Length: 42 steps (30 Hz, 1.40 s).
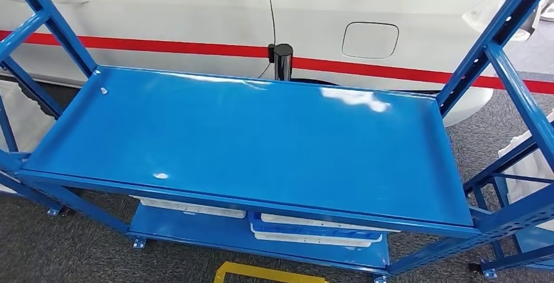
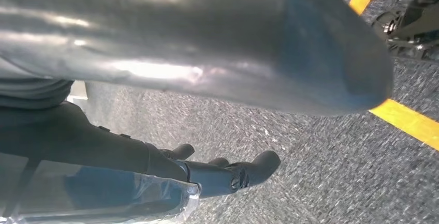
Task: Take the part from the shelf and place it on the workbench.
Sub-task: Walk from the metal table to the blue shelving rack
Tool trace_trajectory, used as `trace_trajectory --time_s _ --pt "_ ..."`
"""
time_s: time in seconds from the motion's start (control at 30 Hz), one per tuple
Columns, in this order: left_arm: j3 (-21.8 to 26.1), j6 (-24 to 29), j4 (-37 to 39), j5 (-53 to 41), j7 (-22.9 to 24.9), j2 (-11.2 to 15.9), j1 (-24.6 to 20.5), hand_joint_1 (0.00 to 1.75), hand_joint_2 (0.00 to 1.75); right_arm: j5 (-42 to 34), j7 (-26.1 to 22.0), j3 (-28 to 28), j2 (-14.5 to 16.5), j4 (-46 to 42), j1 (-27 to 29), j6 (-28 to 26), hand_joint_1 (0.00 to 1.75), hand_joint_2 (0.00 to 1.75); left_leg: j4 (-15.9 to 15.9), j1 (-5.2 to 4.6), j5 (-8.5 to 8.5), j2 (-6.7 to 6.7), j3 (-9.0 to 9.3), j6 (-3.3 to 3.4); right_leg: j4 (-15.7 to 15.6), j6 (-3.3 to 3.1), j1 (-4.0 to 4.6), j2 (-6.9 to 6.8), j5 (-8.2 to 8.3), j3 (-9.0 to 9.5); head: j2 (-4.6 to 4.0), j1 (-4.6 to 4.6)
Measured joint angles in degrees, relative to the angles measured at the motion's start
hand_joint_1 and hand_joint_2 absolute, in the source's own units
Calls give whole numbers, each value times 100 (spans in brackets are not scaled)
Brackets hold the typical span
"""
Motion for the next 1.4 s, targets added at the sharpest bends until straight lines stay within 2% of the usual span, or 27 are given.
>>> trace_trajectory --time_s 0.07,0.17,0.27,0.4,0.5,0.53,0.57,0.63,0.67,0.7,0.77,0.8,0.83,0.87,0.93,0.97,1.0,1.03,1.1,1.13,1.17,1.2,1.27,1.3,1.33,1.37,1.4 --pt "6 131 -1 5 8 -6 -10 0 0 23 1 0 -2 -1 -8 0 0 0 -43 20 -6 6 58 -9 -24 -63 0 9 -9 43 0 -8" --pt "31 240 -1 11 27 -15 -17 0 0 46 2 0 -10 -2 -22 0 0 0 -94 38 4 21 134 58 -56 -96 3 17 -23 101 0 -16" --pt "46 264 -1 13 50 -25 -19 0 0 66 1 0 -2 -2 -35 0 0 0 -152 43 -19 35 169 62 -56 -143 19 18 -56 109 0 -20" --pt "74 300 -1 9 133 -34 -17 0 0 79 -2 0 -2 -2 -33 0 0 0 -184 49 -29 39 176 46 -56 -165 35 16 -69 109 0 -20" --pt "85 292 -1 -8 156 -38 -17 0 0 74 -14 -2 -4 -2 -30 0 0 0 -193 53 -28 42 179 -21 -55 -167 40 16 -69 111 0 -20" --pt "87 294 -1 -20 162 -33 -18 0 0 67 -19 -5 0 -2 -29 2 0 0 -187 48 -28 41 181 -36 -72 -154 19 15 -58 118 0 -20" --pt "88 296 -1 -32 165 -32 -18 0 0 57 -23 -9 3 -2 -29 5 0 0 -215 43 -11 43 195 -17 -112 -134 11 18 -37 140 0 -23" --pt "90 302 -1 -51 165 -36 -20 0 0 39 -31 -19 8 -2 -31 11 0 0 -441 79 111 74 345 67 -170 -90 7 18 -8 165 0 -20" --pt "90 306 -1 -54 165 -45 -22 0 0 35 -33 -27 5 -2 -32 13 0 0 -586 104 187 105 437 113 -80 -84 23 20 -47 118 0 -12" --pt "90 309 -1 -56 165 -50 -22 0 0 33 -35 -36 5 -2 -32 13 0 0 -695 131 242 141 516 127 137 -84 23 18 -127 -1 0 0" --pt "91 312 -1 -56 165 -55 -20 0 0 33 -35 -56 3 -2 -24 13 0 0 -742 143 244 215 564 113 818 -71 -13 18 -337 -379 0 13" --pt "92 311 -1 -56 165 -59 -19 0 0 32 -34 -66 0 -2 -12 13 0 0 -740 154 220 250 583 82 1086 -40 -39 16 -383 -543 0 14" --pt "93 311 -1 -56 165 -64 -17 0 0 29 -34 -77 -4 -2 2 13 0 0 -738 173 188 285 616 43 1178 16 -72 10 -351 -621 0 13" --pt "95 311 0 -56 165 -72 -15 0 0 27 -33 -86 -8 -2 18 13 0 0 -728 205 144 321 659 -9 1042 100 -109 -8 -228 -585 0 13" --pt "98 311 -2 -57 165 -68 -12 0 0 24 -33 -96 6 -1 30 14 0 0 -662 266 10 395 730 -144 415 279 -170 -139 74 -306 0 20" --pt "101 312 -1 -58 165 -60 -14 0 0 24 -33 -97 18 0 24 14 0 0 -591 277 -85 436 744 -219 162 303 -185 -198 144 -182 0 27" --pt "102 315 -2 -61 164 -48 -19 0 0 26 -33 -98 34 1 11 14 0 0 -532 272 -167 470 747 -273 59 264 -187 -233 136 -125 0 23" --pt "103 319 -2 -63 165 -38 -25 0 0 28 -32 -100 46 1 1 14 0 0 -494 259 -227 499 745 -309 84 183 -172 -229 67 -125 0 1" --pt "104 327 -1 -65 167 -42 -46 0 0 39 -30 -103 48 -1 -11 14 0 0 -477 275 -285 531 782 -325 138 20 -154 -131 -2 -147 0 -60" --pt "104 329 -1 -64 168 -44 -59 0 0 44 -28 -104 44 -1 -10 15 0 0 -439 291 -329 491 778 -324 151 -27 -143 -92 -23 -152 0 -85" --pt "104 329 -1 -64 169 -46 -71 0 0 53 -28 -105 45 -2 -11 15 0 0 -277 301 -435 404 703 -312 151 -60 -131 -54 -35 -150 0 -92" --pt "105 329 -1 -63 169 -48 -78 0 0 63 -30 -105 44 -2 -15 15 0 0 29 298 -593 299 538 -294 148 -79 -116 -24 -40 -141 0 -100" --pt "111 329 1 -60 175 -48 -71 0 0 80 -36 -105 43 -2 -21 15 0 0 952 253 -953 132 -28 -227 143 -104 -61 31 -52 -132 0 -108" --pt "117 329 1 -58 178 -48 -63 0 0 83 -41 -105 44 -2 -23 15 0 0 1342 219 -1036 112 -316 -184 143 -117 -26 63 -60 -125 0 -109" --pt "123 329 2 -56 180 -49 -55 0 0 84 -45 -105 44 -2 -22 15 0 0 1550 175 -996 104 -532 -121 142 -132 14 94 -70 -112 0 -110" --pt "128 329 2 -55 179 -50 -49 0 0 85 -49 -105 44 -2 -20 15 0 0 1527 118 -830 98 -643 -31 140 -148 60 123 -80 -94 0 -110" --pt "131 329 2 -55 177 -51 -46 0 0 85 -51 -105 44 -2 -17 15 0 0 1291 44 -569 84 -650 96 135 -161 108 152 -86 -75 0 -110"
